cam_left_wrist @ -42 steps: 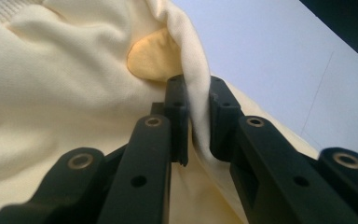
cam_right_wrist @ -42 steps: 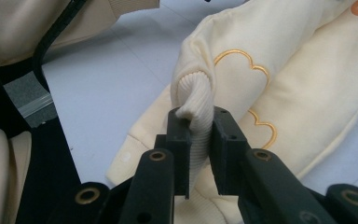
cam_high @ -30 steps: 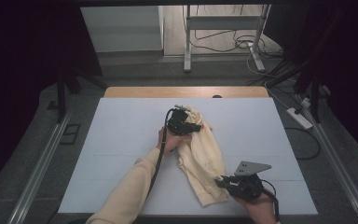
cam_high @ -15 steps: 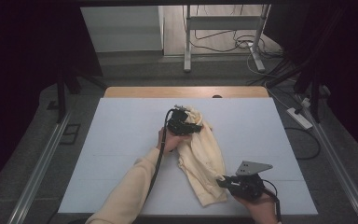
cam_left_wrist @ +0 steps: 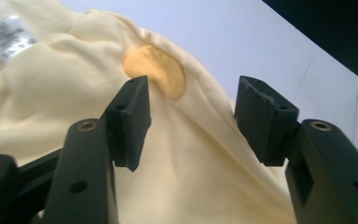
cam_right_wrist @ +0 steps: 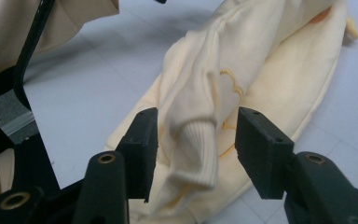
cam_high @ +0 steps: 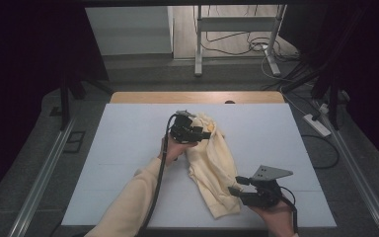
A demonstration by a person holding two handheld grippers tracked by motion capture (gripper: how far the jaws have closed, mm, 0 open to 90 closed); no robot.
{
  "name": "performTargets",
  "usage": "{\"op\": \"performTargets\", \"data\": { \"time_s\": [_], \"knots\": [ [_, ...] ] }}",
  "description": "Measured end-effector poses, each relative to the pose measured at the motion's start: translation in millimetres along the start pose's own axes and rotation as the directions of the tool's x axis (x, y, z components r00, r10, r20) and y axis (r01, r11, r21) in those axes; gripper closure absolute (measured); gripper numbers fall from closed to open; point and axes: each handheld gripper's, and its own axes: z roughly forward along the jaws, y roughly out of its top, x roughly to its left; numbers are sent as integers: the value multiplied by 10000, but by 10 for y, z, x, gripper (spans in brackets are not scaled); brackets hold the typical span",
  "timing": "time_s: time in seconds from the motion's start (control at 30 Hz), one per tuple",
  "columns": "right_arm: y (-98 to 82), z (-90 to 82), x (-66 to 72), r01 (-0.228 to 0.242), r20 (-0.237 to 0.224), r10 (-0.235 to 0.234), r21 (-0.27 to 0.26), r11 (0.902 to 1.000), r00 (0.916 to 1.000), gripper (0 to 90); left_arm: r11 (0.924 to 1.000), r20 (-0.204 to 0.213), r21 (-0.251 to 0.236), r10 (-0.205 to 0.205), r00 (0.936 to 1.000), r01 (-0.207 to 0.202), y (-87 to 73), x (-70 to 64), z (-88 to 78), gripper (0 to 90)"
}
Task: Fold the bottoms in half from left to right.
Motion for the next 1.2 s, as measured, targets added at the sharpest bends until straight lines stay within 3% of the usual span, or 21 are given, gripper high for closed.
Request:
{"op": "performTargets", "data": {
  "time_s": [0.33,0.6,0.9,1.07,1.2],
  "knots": [
    [201,147,-139,48,99,-49,185,9998,9999,433,9996,-282,23,294,9992,-294,-151,-22,-207,424],
    [370,367,-318,300,663,-335,535,9981,9972,432,9994,-547,113,347,9979,-341,-308,-20,-338,410],
    [523,600,-419,320,675,-374,799,9963,9970,435,9994,-694,89,343,9970,-338,-444,-25,-494,403],
    [567,680,-444,423,852,-507,979,9943,9951,518,9996,-659,107,264,9975,-257,-515,-21,-523,399],
    [538,674,-460,460,717,-547,1185,9919,9959,691,9995,-694,223,254,9973,-239,-545,-29,-526,395]
  ]
}}
